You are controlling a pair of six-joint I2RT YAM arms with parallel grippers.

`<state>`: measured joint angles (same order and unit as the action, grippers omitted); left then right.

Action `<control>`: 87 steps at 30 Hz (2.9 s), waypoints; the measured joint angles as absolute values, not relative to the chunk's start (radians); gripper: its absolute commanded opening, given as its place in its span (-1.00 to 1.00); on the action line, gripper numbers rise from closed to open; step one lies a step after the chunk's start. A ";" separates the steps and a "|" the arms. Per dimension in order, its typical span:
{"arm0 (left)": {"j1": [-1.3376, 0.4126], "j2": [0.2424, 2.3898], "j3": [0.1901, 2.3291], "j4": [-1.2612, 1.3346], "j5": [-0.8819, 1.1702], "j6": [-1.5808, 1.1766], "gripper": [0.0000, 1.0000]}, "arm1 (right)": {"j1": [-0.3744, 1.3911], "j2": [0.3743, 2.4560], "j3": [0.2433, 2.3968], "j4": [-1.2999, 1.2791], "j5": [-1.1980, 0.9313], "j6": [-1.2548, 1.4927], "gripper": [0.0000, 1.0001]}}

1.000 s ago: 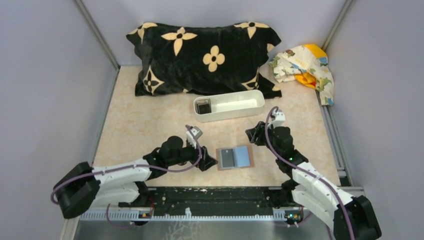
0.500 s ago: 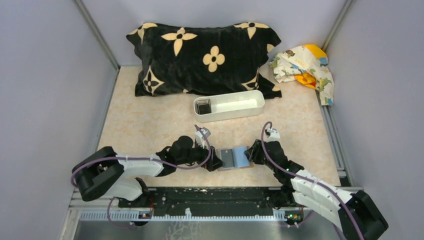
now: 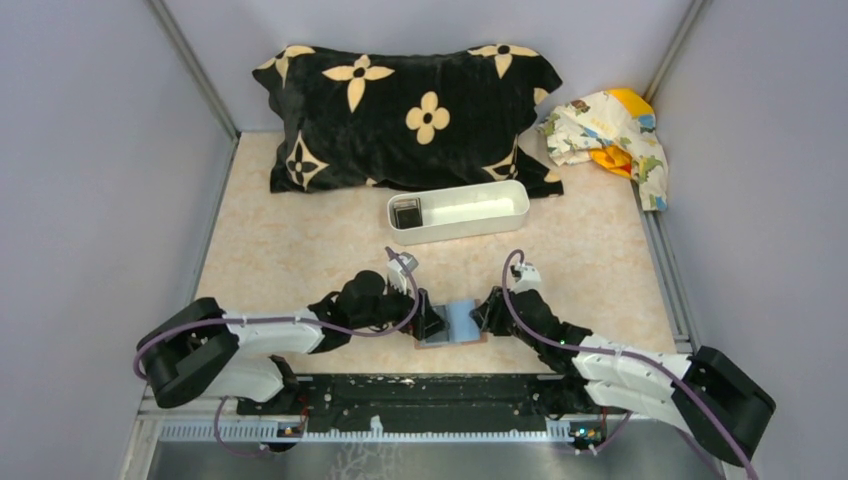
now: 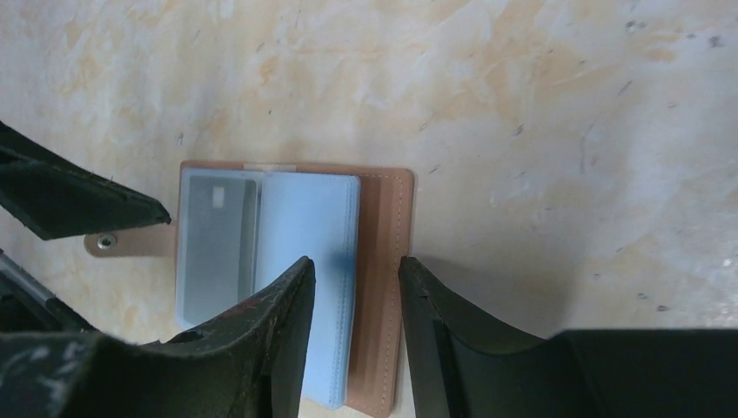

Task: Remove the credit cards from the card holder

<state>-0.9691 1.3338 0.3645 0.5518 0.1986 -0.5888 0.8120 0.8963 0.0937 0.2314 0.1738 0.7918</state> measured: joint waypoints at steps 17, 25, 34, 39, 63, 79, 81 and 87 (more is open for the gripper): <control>-0.969 0.993 0.249 0.427 0.022 -0.618 0.67 | 0.904 0.750 0.236 -0.083 0.401 0.775 -0.18; -0.969 0.955 0.216 0.345 -0.091 -0.677 1.00 | 1.137 0.996 0.443 -0.179 0.609 0.725 -0.13; -0.966 1.000 0.263 0.259 -0.133 -0.725 0.99 | 1.240 1.285 0.708 -0.373 0.832 0.877 0.13; -0.957 0.996 0.267 0.237 -0.138 -0.738 0.99 | 1.213 1.137 0.562 -0.303 0.802 0.919 0.22; -0.950 1.055 0.301 0.254 -0.069 -0.748 0.95 | 1.129 1.119 0.409 -0.113 0.553 0.921 0.02; -0.948 1.201 0.316 0.330 -0.006 -0.776 -0.19 | 1.132 1.227 0.427 -0.034 0.457 0.907 -0.31; -0.948 1.205 0.316 0.337 -0.006 -0.778 -0.39 | 1.135 1.224 0.435 -0.046 0.463 0.905 -0.28; -0.948 1.210 0.316 0.346 -0.001 -0.785 -0.75 | 1.144 1.111 0.440 -0.120 0.516 0.901 -0.10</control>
<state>-0.9482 1.2102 0.3157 0.3462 -0.0006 -0.7853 1.1442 1.1110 0.4404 -0.1204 0.5156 0.9009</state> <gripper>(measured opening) 0.131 0.434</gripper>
